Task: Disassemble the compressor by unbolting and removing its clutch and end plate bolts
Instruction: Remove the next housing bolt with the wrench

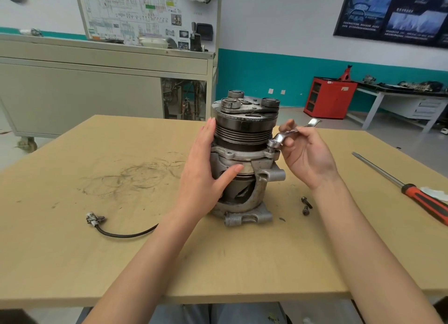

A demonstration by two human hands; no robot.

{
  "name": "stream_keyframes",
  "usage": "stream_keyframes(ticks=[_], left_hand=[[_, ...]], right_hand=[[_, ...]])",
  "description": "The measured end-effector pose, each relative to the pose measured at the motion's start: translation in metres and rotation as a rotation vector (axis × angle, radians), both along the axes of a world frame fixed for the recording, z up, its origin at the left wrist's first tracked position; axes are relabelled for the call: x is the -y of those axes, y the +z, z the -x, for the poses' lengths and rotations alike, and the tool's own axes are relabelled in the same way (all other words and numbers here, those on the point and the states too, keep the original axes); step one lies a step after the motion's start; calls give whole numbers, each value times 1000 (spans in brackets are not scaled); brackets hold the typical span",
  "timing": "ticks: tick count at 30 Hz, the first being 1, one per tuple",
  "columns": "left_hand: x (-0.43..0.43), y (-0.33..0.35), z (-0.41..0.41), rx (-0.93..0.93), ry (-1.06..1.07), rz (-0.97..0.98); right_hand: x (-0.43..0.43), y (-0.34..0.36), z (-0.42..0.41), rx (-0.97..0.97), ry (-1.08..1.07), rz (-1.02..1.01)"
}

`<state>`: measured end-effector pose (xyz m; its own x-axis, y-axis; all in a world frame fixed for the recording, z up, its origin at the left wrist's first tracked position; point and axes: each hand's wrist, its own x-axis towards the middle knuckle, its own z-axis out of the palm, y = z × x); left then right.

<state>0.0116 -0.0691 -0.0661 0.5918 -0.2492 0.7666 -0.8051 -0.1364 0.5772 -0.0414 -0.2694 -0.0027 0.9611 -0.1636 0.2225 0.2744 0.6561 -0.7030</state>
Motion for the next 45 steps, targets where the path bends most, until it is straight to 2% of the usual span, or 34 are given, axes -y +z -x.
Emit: stream_keyframes(ticks=[3, 8, 12, 18, 20, 24, 29, 33, 35, 36, 38, 41, 43, 45], left_hand=[[0, 1, 0, -22, 2, -3], [1, -1, 0, -27, 7, -4], [1, 0, 1, -11, 9, 0], [1, 0, 2, 8, 12, 0], [1, -1, 0, 17, 12, 0], [1, 0, -2, -20, -14, -9], [3, -4, -6, 33, -24, 30], [3, -3, -3, 43, -22, 17], [4, -3, -1, 85, 27, 5], [4, -3, -1, 94, 43, 5], [4, -3, 0, 87, 51, 3], [4, -3, -1, 76, 41, 0], [1, -2, -5, 81, 33, -8], [-1, -2, -10, 69, 18, -19]], right_hand=[[9, 9, 10, 87, -89, 71], [7, 26, 42, 200, -664, 659], [-24, 27, 57, 352, -890, 953], [-55, 20, 59, 767, -1311, 1539], [-60, 16, 58, 833, -1386, 1629], [-67, 11, 56, 845, -1441, 1767], [-71, 7, 48, 931, -1447, 1905], [-58, 7, 48, 943, -1386, 1749], [-52, 0, 48, 866, -1302, 1557], [-49, -3, 49, 787, -1219, 1396], [-41, -7, 47, 576, -966, 984], [-22, 1, 34, 289, -474, 393], [-14, 8, 18, 134, -211, 197], [-10, 13, 4, 37, -85, 185]])
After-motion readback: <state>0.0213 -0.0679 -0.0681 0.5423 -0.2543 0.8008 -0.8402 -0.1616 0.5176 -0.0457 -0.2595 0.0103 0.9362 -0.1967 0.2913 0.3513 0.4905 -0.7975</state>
